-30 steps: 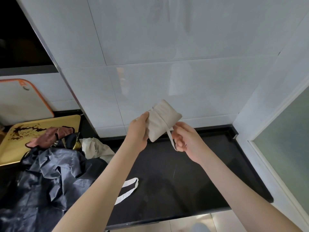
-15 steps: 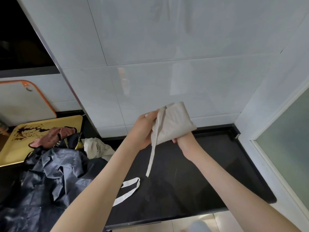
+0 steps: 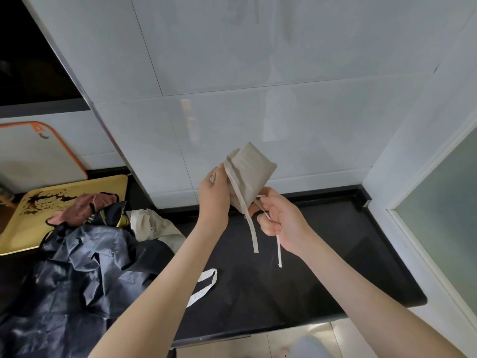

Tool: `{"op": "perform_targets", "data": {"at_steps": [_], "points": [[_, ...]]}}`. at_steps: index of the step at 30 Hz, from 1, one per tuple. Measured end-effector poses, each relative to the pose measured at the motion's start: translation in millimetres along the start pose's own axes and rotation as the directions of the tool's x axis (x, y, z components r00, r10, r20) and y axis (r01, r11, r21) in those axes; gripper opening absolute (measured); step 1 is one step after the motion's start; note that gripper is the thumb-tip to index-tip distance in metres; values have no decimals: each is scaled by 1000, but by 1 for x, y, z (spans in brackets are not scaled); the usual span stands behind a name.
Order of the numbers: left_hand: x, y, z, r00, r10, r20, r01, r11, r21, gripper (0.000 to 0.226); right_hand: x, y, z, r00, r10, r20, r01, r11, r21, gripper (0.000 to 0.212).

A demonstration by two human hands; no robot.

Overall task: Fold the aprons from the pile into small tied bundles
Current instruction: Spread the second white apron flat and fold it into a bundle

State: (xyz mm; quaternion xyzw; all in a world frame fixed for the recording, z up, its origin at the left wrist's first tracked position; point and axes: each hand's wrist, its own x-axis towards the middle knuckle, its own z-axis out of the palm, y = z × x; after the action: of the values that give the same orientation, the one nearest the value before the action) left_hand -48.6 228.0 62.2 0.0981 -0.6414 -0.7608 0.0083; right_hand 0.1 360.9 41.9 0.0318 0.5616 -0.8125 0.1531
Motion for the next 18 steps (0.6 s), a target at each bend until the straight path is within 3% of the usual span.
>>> {"op": "perform_targets", "data": {"at_steps": [4, 7, 9, 13, 18], "points": [[-2, -11, 1, 1000, 2, 5, -2, 1000, 24, 35, -4, 0, 0, 997, 47, 67, -30, 972, -234, 42], [-3, -17, 1, 998, -52, -42, 51, 998, -21, 31, -4, 3, 2, 998, 62, 22, -47, 904, -424, 25], [-3, -22, -4, 989, -132, -67, 124, 985, -121, 26, -4, 7, -4, 999, 46, 27, -31, 918, -394, 11], [-4, -34, -17, 953, -287, -98, 258, 937, -236, 17, -2, 9, -25, 999, 31, 38, -14, 916, -401, 36], [-19, -51, -21, 876, -476, -76, 425, 837, -344, 20, 1, 15, -37, 1000, 6, 15, 3, 823, -568, 36]]}}
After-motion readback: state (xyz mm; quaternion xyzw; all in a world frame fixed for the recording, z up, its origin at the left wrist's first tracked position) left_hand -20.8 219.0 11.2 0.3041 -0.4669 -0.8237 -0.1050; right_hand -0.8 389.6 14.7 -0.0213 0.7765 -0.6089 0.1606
